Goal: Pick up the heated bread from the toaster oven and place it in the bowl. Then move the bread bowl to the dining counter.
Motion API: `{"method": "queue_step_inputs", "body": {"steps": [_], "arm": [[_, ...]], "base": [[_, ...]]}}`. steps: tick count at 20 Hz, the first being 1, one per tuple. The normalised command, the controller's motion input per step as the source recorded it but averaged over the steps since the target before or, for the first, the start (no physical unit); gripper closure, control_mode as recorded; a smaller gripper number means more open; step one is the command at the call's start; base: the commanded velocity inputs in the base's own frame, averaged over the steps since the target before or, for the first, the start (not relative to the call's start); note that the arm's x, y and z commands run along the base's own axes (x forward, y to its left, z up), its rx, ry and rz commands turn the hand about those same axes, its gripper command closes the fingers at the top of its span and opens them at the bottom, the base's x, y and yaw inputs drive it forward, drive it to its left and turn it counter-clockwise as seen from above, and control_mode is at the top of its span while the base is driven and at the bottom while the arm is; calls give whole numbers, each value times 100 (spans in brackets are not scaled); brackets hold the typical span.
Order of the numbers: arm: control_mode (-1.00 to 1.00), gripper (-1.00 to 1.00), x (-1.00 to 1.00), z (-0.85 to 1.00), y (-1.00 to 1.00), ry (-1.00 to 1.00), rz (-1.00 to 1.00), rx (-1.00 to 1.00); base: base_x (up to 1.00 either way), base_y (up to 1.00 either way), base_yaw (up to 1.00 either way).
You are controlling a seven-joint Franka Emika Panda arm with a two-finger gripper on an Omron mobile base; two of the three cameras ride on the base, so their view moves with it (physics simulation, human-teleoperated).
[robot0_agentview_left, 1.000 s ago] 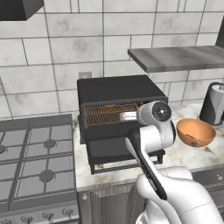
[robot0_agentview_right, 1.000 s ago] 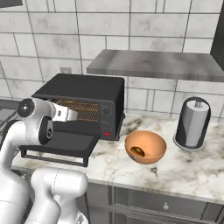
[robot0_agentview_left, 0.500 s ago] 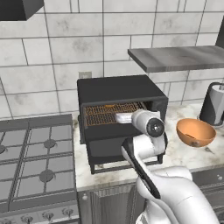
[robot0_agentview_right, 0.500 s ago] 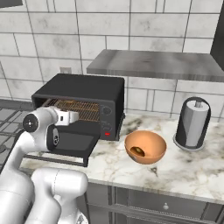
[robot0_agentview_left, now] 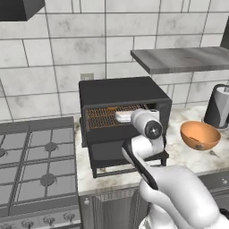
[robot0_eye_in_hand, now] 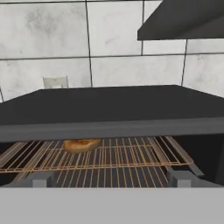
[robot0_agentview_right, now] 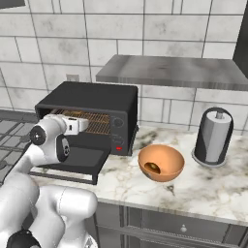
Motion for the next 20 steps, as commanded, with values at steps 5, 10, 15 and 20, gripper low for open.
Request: {"method": "queue_step_inputs", "body": {"steps": [5, 10, 15, 20], "arm": [[-100, -100, 36, -10, 0, 0, 0, -2], [-100, -100, 38, -21, 3, 0, 0, 0], [-100, -100, 41, -29, 6, 0, 0, 0], [-100, -100, 42, -8, 3, 0, 0, 0]], "base": [[0, 0, 0], [0, 0, 0], [0, 0, 0], [0, 0, 0]]}}
